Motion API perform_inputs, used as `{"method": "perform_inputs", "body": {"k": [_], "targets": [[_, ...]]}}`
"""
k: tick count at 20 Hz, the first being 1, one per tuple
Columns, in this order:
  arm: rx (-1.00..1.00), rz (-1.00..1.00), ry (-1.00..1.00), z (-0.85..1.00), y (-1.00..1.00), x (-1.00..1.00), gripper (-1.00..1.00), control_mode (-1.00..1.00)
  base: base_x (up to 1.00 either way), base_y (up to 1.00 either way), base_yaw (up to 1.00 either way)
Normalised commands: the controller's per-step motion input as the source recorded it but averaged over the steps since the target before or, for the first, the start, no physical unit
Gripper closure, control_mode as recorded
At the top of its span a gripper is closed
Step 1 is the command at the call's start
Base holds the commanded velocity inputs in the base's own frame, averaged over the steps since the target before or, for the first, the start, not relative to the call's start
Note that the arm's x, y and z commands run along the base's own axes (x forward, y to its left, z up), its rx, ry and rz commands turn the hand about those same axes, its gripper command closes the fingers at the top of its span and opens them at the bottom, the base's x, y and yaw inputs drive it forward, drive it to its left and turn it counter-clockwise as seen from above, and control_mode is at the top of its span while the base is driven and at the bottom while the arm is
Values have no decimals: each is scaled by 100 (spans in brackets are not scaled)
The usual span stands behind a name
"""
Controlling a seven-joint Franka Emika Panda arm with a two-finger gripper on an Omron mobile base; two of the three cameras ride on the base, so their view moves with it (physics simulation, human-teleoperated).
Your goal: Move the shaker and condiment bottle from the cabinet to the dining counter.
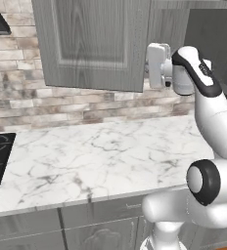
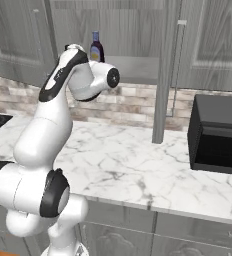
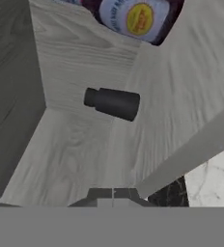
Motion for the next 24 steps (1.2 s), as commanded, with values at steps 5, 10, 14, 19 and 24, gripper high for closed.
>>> {"method": "perform_inputs", "body": {"k": [5,10,14,19,24], "targets": [[3,21,0,3,28,4,100,-100,0,0,0],[1,21,0,1,30,-18,100,-100,0,0,0],[0,20,-2,2,28,-74,100,-100,0,0,0],[0,17,-14,1,55,-100,100,-100,0,0,0],[-1,11,-23,0,99,-100,100,-100,0,0,0]]}}
